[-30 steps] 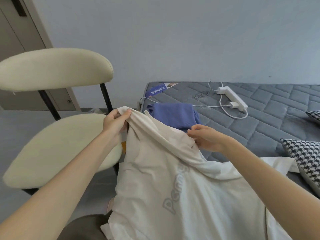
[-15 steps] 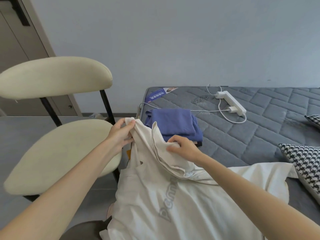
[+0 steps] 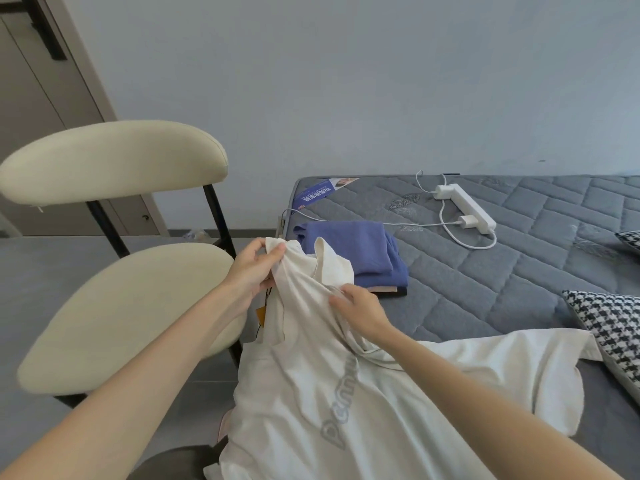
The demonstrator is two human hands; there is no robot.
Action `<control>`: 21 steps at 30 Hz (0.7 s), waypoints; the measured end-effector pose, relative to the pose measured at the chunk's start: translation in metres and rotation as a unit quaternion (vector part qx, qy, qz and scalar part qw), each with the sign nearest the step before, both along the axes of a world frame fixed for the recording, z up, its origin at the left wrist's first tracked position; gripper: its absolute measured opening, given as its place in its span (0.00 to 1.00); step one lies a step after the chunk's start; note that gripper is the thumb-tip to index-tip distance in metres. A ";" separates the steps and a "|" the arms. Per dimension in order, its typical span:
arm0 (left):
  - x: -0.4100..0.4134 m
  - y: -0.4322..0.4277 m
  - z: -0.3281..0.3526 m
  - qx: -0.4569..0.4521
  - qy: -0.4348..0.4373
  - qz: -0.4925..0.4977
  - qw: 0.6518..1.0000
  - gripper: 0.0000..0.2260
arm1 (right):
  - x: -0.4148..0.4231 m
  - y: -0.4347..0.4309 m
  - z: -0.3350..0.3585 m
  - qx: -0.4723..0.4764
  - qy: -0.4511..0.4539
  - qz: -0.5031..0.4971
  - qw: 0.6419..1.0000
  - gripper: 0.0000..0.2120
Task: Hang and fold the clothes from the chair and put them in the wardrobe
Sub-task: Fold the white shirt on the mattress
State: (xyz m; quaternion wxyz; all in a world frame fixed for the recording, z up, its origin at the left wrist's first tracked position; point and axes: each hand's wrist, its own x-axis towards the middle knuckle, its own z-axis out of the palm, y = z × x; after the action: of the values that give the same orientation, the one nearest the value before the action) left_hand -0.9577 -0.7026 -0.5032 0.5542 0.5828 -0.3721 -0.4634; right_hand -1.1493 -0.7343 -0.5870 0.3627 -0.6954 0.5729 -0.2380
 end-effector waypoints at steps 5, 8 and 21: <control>0.014 -0.004 0.005 0.003 -0.007 0.012 1.000 0.10 | -0.028 -0.030 0.058 -0.065 0.007 -0.089 0.994 0.10; 0.009 -0.009 0.004 0.011 -0.008 0.007 1.000 0.09 | -0.046 -0.049 0.081 -0.045 0.035 -0.076 0.996 0.11; 0.011 -0.016 -0.003 0.024 -0.025 -0.012 0.999 0.07 | 0.006 -0.041 0.024 -0.008 0.022 0.038 0.999 0.08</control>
State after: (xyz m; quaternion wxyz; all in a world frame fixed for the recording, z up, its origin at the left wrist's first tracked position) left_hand -0.9466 -0.7189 -0.5058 0.5249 0.6025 -0.3817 -0.4645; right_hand -1.1437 -0.7756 -0.5631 0.3530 -0.7246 0.5521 -0.2134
